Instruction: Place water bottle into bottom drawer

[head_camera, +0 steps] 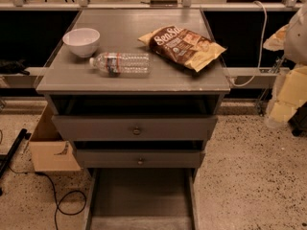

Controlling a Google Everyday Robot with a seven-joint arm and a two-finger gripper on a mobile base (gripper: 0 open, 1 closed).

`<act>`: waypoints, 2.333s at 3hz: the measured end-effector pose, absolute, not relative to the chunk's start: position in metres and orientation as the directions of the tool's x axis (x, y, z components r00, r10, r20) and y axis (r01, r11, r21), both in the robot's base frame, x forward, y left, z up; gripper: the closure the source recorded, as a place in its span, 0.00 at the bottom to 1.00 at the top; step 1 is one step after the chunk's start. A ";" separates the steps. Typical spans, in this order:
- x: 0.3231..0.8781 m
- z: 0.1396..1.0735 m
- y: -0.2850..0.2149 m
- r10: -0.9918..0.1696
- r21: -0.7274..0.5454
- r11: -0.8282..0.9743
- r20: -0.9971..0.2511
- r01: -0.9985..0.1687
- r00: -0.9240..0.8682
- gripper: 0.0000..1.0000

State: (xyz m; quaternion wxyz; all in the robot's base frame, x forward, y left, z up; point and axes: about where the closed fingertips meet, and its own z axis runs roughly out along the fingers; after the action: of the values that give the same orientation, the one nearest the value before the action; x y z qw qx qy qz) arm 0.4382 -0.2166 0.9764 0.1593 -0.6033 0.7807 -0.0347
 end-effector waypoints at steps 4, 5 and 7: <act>0.497 0.978 -0.148 -0.950 -0.221 0.134 -0.307 -0.966 -0.062 0.00; 0.517 0.978 -0.118 -0.912 -0.178 0.079 -0.411 -0.981 0.001 0.00; 0.527 0.971 -0.114 -0.880 -0.148 0.072 -0.475 -0.986 0.007 0.00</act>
Offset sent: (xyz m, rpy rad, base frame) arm 0.0293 0.0233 -0.0010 0.0198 0.0026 0.0457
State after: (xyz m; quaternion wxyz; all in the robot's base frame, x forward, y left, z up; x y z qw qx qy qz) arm 0.5268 -0.1139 0.9708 0.2297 -0.6714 0.6950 0.1156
